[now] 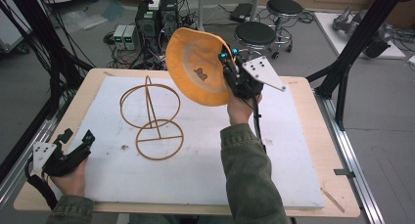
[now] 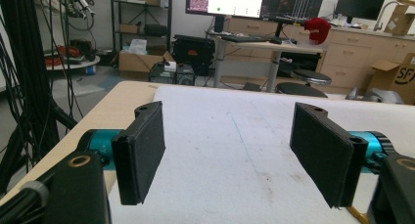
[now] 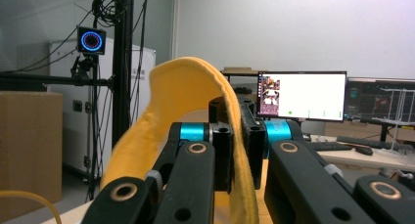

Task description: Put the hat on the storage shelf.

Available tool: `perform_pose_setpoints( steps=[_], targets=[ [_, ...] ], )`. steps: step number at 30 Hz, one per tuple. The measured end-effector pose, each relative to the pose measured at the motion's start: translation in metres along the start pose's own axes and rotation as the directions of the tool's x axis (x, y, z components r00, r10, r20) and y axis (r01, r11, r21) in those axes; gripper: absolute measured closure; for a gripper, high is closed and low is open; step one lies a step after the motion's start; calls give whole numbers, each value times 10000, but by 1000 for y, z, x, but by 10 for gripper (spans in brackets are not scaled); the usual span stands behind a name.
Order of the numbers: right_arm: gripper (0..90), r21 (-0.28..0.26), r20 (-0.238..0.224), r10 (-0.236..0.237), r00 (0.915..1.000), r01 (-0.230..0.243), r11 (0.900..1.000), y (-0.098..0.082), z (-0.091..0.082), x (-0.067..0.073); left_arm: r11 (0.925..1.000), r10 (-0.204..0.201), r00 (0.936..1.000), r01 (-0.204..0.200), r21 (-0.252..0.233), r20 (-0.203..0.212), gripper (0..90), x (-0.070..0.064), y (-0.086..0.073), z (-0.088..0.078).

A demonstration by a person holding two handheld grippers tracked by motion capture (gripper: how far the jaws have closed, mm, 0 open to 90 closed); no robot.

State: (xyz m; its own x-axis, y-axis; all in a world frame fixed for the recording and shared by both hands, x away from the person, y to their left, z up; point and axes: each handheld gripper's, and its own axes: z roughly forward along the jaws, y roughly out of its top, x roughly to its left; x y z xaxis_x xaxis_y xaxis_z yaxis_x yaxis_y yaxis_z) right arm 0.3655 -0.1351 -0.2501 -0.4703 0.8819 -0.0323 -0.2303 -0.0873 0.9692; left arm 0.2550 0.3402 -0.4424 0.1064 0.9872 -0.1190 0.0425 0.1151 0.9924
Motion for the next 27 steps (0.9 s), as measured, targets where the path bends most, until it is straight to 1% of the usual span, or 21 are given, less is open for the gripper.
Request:
perform_pose_setpoints(
  steps=[3,6,9,10,11,14,15,20,21,24,27],
  targets=[
    [865,-74,-11,80,10000,-80,9999,1,3,2,10000,-21,10000,21,-5,1,290,0,0,0],
    [865,-156,-82,184,9998,-186,9997,3,7,7,10000,-32,10000,32,-3,8,291,0,0,0],
    [865,-210,-176,156,9997,-159,9997,5,12,15,10000,-18,10000,18,-14,7,290,0,0,0],
    [865,-210,-176,156,9997,-159,9997,5,12,15,10000,-21,10000,21,-8,7,290,0,0,0],
    [865,-246,-258,172,9995,-178,9995,5,14,18,10000,-30,10000,30,-8,11,291,0,0,0],
    [865,-193,-342,207,9992,-213,9996,4,16,22,10000,-38,10000,38,3,25,290,1,0,0],
    [865,-154,-423,304,9986,-311,9994,3,18,26,10000,-47,10000,47,-14,42,291,0,0,0],
    [865,-186,-651,495,9966,-508,9985,2,19,32,10000,-57,10000,57,-22,47,290,0,0,0],
    [865,-206,-895,482,9948,-503,9985,3,18,37,10000,-48,10000,48,-14,35,291,1,0,0],
    [864,-283,-1246,487,9910,-526,9982,4,17,45,10000,-62,10000,62,-6,31,291,1,0,0],
    [864,-347,-1679,477,9846,-542,9979,6,15,55,10000,-60,10000,60,-9,22,291,1,0,0]
  ],
)
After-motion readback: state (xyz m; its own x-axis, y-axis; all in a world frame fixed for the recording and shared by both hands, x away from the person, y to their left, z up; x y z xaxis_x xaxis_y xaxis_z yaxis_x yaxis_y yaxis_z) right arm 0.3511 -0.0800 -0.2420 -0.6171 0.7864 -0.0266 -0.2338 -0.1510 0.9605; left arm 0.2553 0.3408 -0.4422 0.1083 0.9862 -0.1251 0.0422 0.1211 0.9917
